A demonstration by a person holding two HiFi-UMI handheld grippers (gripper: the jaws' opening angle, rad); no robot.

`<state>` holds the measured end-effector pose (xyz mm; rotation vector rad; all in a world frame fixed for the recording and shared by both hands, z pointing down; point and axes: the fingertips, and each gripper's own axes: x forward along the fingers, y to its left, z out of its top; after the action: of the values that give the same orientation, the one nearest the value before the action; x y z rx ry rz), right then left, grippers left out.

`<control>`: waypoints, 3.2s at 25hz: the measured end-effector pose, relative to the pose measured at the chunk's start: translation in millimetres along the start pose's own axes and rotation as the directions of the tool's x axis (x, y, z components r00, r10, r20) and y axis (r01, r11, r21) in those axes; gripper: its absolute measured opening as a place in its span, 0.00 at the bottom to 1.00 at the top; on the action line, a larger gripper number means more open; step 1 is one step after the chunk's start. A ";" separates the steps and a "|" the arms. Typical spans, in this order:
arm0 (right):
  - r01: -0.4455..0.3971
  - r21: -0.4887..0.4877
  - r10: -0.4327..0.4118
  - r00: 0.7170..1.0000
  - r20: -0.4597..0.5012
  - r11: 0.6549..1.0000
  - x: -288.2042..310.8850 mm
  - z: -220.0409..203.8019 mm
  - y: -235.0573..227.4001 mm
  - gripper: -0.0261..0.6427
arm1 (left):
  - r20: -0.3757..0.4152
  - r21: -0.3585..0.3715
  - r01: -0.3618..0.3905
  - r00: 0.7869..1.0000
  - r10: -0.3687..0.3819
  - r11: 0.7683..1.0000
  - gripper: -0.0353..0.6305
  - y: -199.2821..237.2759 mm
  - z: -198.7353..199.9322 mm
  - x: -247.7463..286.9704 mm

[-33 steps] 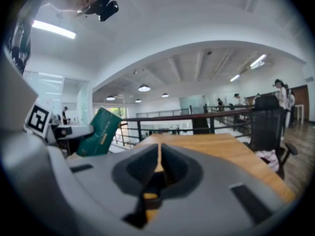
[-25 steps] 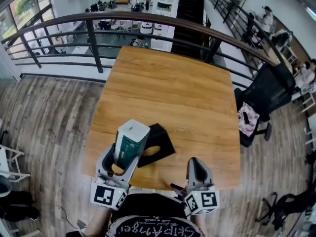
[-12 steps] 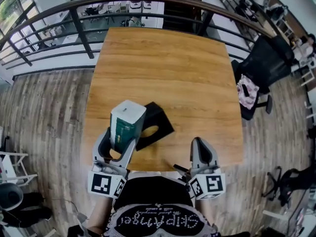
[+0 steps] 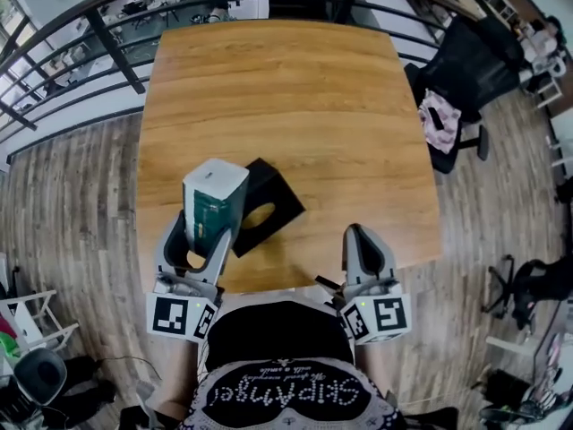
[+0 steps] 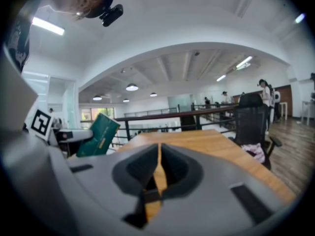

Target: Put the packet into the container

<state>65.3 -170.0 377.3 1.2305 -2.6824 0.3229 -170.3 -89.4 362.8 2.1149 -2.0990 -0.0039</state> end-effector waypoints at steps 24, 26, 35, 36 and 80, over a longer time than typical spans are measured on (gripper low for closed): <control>0.175 0.029 -0.174 0.983 -0.053 0.984 -13.3 -3.3 -46.1 0.10 | -0.169 -0.031 0.160 0.972 -0.163 0.987 0.57 -14.2 -58.2 56.8; 0.181 0.031 -0.179 0.982 -0.057 0.983 -16.0 -5.6 -45.4 0.10 | -0.179 -0.035 0.163 0.970 -0.167 0.986 0.57 -14.4 -65.5 55.5; 0.208 0.038 -0.205 0.976 -0.068 0.977 -22.6 -11.5 -46.0 0.10 | -0.217 -0.041 0.190 0.957 -0.194 0.981 0.57 -17.1 -91.3 58.3; 0.211 0.039 -0.208 0.976 -0.068 0.977 -24.0 -12.0 -45.7 0.10 | -0.221 -0.040 0.193 0.955 -0.197 0.980 0.57 -17.6 -93.4 58.5; 0.253 0.065 -0.250 0.967 -0.052 0.965 -52.2 -15.1 -59.1 0.10 | -0.541 0.179 0.398 0.804 -0.248 0.900 0.57 -55.6 -169.7 75.6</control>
<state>145.0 -165.7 386.4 1.5456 -2.4589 0.4052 -94.4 -145.4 532.3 2.2787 -1.4777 0.7735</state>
